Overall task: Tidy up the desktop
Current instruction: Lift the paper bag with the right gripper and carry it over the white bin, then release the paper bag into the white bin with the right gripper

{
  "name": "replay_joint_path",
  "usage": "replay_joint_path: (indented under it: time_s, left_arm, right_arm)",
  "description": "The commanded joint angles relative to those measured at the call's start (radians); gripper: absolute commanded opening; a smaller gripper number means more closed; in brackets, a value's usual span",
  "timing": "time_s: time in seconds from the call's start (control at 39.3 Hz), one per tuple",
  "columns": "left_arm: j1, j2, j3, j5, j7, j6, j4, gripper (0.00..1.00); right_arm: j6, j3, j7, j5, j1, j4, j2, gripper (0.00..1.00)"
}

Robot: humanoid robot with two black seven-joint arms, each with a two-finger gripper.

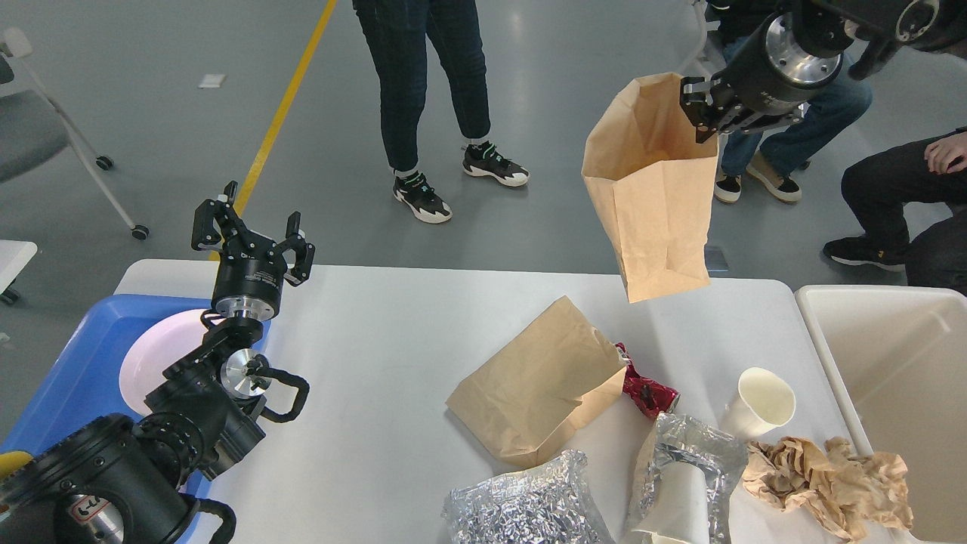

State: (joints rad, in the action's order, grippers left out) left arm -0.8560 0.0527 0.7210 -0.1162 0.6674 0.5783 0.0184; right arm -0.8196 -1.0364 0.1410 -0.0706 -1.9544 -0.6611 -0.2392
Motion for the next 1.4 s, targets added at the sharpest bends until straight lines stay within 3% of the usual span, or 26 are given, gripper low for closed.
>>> replay_joint_path:
  time_s: [0.0, 0.43, 0.66, 0.87, 1.12, 1.38]
  left_arm:
    - [0.000, 0.001, 0.000, 0.000, 0.000, 0.000, 0.000, 0.97]
    - [0.000, 0.001, 0.000, 0.001, 0.001, 0.000, 0.000, 0.97]
    - [0.000, 0.001, 0.000, 0.000, 0.000, 0.000, 0.000, 0.97]
    - [0.000, -0.001, 0.000, 0.000, 0.000, 0.000, 0.000, 0.97]
    - [0.000, 0.001, 0.000, 0.001, 0.000, 0.000, 0.000, 0.97]
    - [0.000, -0.001, 0.000, 0.000, 0.000, 0.000, 0.000, 0.97]
  right_arm:
    - [-0.027, -0.111, 0.000, 0.000, -0.057, 0.000, -0.029, 0.00]
    - [-0.041, -0.491, 0.002, -0.008, -0.121, 0.005, -0.124, 0.00]
    - [-0.023, -0.553, 0.006, -0.058, -0.054, 0.018, -0.221, 0.00]
    - [0.097, -0.551, 0.006, -0.110, 0.150, 0.127, -0.324, 0.00]
    - [0.324, -0.470, 0.006, -0.095, 0.469, 0.239, -0.374, 0.00]
    - [0.389, -0.356, 0.006, -0.094, 0.733, 0.359, -0.364, 0.00]
